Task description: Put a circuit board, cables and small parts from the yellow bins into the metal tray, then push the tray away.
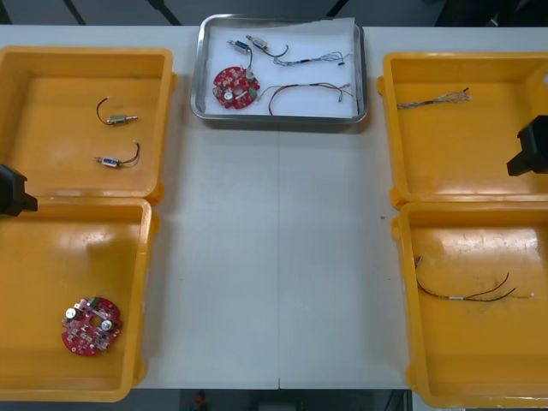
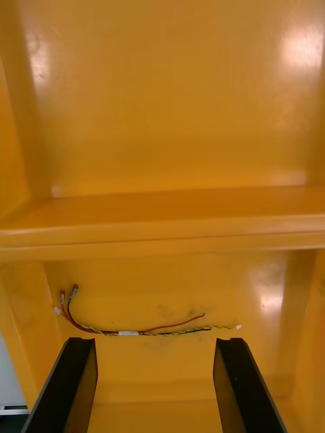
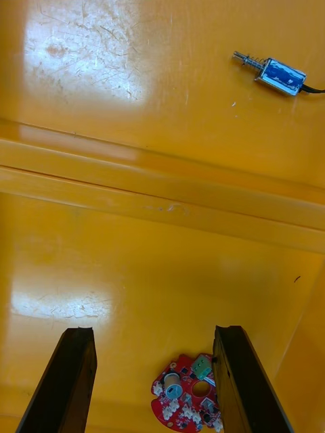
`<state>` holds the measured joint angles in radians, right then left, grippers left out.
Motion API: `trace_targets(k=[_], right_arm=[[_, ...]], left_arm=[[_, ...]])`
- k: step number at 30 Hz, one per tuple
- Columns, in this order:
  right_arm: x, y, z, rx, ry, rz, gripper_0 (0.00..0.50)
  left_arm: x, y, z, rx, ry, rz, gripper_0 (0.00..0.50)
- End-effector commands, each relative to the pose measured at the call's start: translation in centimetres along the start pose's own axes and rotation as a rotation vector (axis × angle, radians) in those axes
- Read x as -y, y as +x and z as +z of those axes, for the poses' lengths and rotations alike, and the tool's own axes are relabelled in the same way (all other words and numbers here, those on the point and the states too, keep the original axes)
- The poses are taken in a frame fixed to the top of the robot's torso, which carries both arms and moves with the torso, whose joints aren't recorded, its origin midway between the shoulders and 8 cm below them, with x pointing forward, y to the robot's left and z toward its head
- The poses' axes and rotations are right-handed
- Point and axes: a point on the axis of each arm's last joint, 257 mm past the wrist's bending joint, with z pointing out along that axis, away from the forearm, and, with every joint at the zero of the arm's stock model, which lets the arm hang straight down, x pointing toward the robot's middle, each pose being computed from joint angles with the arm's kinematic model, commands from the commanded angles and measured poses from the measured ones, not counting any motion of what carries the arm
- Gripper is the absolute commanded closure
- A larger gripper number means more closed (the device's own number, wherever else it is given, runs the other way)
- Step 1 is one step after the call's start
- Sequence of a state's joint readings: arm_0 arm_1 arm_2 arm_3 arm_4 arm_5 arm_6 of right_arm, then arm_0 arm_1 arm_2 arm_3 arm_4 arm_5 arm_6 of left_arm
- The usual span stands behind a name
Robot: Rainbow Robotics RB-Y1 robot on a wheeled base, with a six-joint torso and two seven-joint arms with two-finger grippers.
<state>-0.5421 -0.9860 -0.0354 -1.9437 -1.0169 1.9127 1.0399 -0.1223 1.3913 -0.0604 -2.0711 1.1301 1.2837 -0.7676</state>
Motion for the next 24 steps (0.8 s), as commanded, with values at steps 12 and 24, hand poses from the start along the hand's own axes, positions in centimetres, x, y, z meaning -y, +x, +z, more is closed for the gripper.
trace_targets(k=[12,24], right_arm=[[2.1,3.5,0.3,-0.016,0.039,0.035,0.000],[2.2,3.8,0.6,-0.023,0.041,0.033,0.000]], left_arm=[[-0.3,-1.3,-1.0,0.035,-0.008,0.074,0.000],[-0.3,-1.3,-1.0,0.035,-0.008,0.074,0.000]])
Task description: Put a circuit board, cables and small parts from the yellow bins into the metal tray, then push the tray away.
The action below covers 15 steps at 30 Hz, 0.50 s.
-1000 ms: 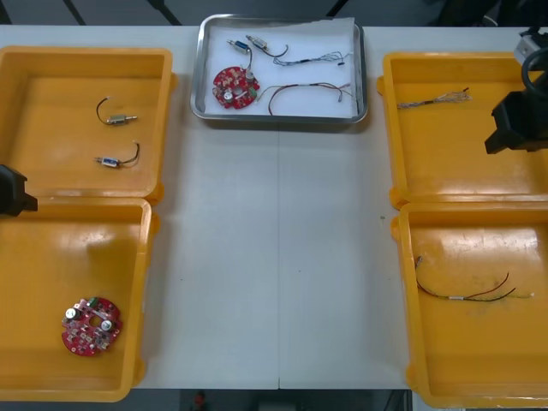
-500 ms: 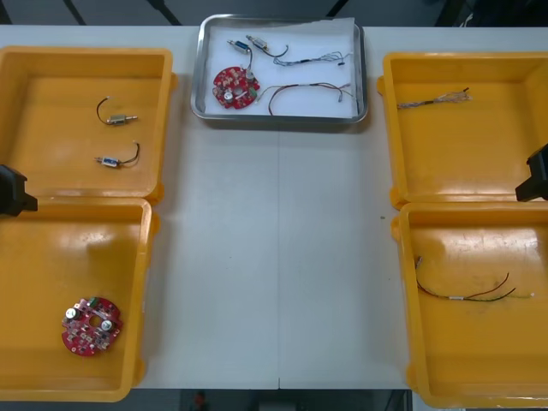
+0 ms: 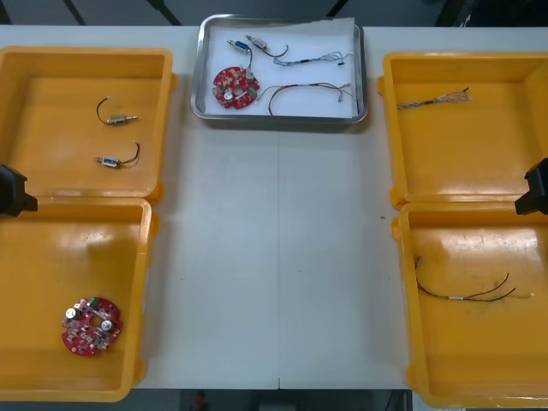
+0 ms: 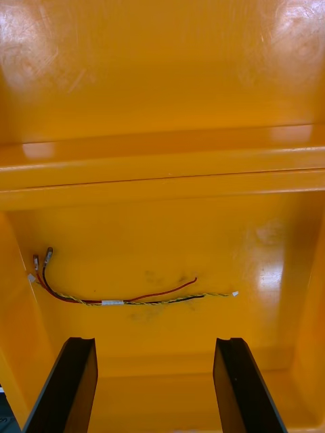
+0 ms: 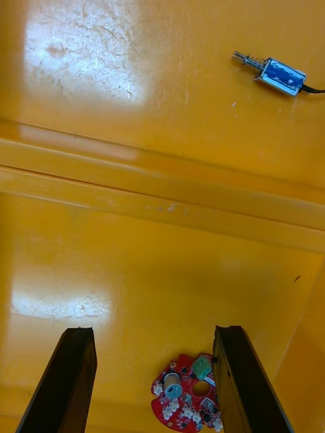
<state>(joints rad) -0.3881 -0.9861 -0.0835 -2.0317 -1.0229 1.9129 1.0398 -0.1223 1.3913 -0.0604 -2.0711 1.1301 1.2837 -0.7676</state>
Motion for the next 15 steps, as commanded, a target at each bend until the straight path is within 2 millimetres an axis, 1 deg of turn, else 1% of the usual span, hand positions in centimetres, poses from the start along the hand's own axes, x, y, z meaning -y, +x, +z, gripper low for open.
trace_targets(k=[1,15], right_arm=[[1.02,-0.46,-1.20,0.034,0.028,0.032,0.000],[1.02,-0.46,-1.20,0.034,0.028,0.032,0.000]], left_arm=[[-0.28,-1.31,-0.98,0.035,-0.008,0.074,0.000],[-0.28,-1.31,-0.98,0.035,-0.008,0.074,0.000]])
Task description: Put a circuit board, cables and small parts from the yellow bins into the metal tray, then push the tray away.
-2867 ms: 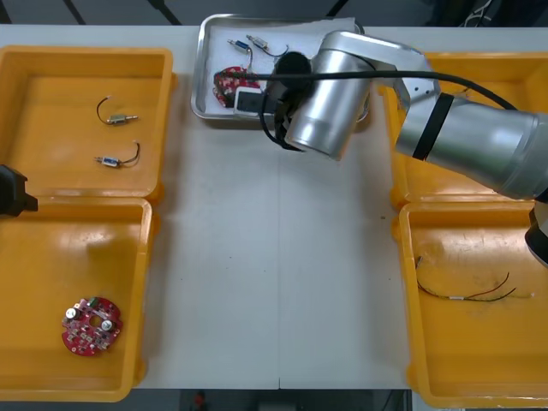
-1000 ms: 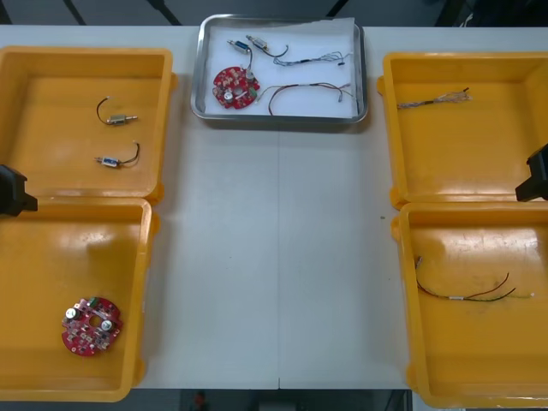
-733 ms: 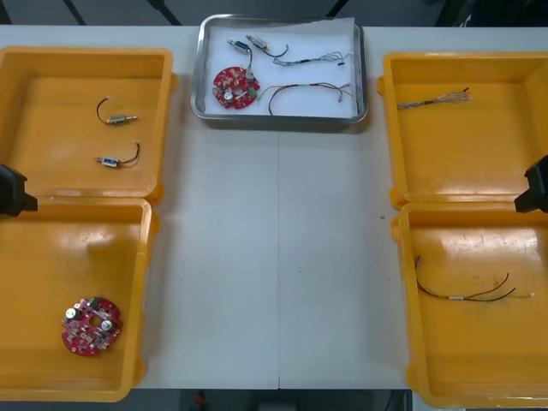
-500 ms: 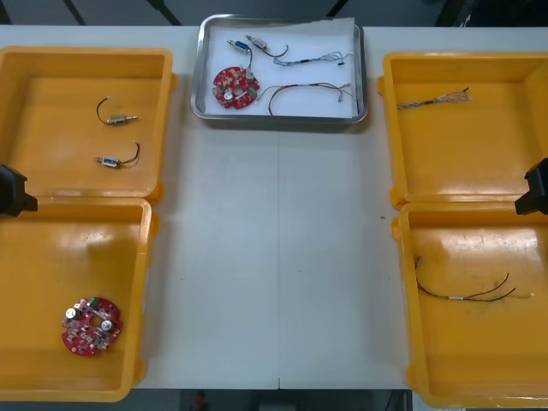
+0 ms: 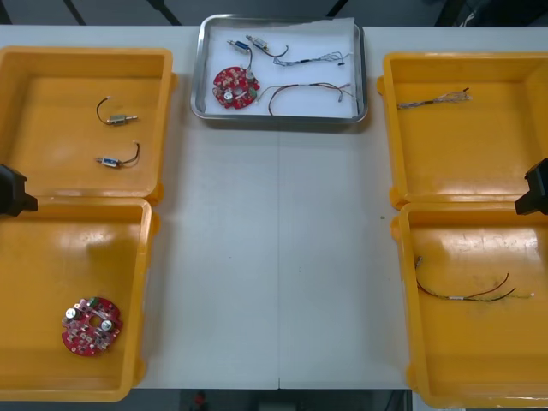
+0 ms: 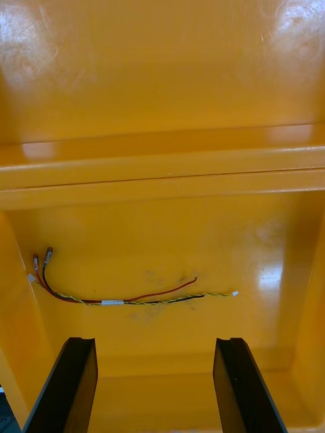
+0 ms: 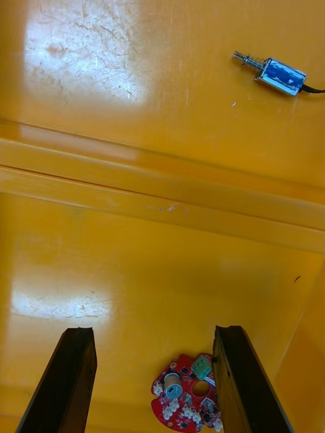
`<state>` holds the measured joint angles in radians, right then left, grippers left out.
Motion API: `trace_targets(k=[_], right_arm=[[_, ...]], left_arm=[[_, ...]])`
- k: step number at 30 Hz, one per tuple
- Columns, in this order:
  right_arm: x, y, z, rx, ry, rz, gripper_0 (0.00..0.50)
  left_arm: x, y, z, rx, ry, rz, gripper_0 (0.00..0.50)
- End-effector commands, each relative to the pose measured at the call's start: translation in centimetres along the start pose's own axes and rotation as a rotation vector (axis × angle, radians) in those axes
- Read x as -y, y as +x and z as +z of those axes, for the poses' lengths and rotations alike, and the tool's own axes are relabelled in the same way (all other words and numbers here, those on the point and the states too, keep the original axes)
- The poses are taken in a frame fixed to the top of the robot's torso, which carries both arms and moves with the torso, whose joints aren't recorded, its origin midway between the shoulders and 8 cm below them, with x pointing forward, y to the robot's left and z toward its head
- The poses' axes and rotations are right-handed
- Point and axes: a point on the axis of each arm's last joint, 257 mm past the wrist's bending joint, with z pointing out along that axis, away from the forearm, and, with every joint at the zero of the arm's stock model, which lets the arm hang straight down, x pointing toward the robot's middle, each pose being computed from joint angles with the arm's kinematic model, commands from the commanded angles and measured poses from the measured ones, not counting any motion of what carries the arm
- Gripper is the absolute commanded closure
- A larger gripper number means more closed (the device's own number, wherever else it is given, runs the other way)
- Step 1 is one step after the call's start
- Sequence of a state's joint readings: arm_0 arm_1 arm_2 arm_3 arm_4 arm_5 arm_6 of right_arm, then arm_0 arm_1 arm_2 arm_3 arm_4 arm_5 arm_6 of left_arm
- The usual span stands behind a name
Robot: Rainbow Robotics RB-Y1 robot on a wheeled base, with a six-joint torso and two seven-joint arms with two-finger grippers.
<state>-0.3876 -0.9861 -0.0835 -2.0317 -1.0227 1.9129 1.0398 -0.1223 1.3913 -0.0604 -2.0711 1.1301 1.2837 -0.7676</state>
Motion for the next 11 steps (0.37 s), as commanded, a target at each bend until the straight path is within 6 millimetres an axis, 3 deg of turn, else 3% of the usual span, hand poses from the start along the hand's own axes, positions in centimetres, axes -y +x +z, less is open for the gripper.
trace_targets(k=[1,11], right_arm=[[1.01,-0.48,-1.21,0.035,0.028,0.032,0.000],[1.01,-0.48,-1.21,0.035,0.028,0.032,0.000]], left_arm=[[-0.28,-1.31,-0.98,0.035,-0.008,0.074,0.000],[-0.28,-1.31,-0.98,0.035,-0.008,0.074,0.000]])
